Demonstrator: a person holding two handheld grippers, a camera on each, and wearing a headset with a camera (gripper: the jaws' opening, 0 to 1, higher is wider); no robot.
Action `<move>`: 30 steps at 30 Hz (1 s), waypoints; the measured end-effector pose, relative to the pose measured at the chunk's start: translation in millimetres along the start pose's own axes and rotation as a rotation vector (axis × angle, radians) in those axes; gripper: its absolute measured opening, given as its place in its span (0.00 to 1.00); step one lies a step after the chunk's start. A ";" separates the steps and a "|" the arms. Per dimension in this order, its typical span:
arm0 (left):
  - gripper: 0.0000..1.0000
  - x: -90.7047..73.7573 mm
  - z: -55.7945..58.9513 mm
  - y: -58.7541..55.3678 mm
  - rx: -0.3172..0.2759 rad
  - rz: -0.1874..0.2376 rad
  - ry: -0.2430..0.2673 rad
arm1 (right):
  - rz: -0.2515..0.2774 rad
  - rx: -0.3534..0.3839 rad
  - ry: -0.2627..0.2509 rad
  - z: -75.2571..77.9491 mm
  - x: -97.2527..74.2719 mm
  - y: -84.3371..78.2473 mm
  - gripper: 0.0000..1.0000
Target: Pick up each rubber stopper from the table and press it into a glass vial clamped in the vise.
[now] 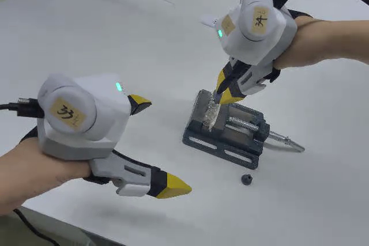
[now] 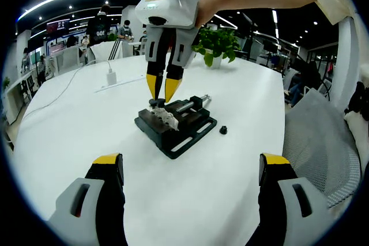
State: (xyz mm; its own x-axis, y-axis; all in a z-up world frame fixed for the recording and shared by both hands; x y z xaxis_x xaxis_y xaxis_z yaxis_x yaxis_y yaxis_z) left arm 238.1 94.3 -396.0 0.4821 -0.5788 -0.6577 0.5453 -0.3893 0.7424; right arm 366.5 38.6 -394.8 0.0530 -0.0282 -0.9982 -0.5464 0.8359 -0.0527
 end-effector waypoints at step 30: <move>0.95 2.4 2.2 -8.9 -0.013 -0.014 -0.011 | -0.077 0.042 0.015 -6.9 4.5 2.9 0.05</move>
State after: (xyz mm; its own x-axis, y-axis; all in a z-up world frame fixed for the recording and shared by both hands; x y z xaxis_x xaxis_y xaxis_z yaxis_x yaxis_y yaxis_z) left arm 232.8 94.9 -403.9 0.4670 -0.5808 -0.6668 0.5612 -0.3880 0.7311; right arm 359.3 37.1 -399.7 0.0808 -0.1011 -0.9916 -0.5057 0.8531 -0.1282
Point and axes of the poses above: the centre of the closed fingertips' face, and the gripper's own axes: x roughly forward along the fingers, z roughly to its right, y roughly out of its top, the point moved 3 cm from there along -x, roughly backward along the fingers, and after that the axes turned 14 degrees about -z, right-handed, at the moved point
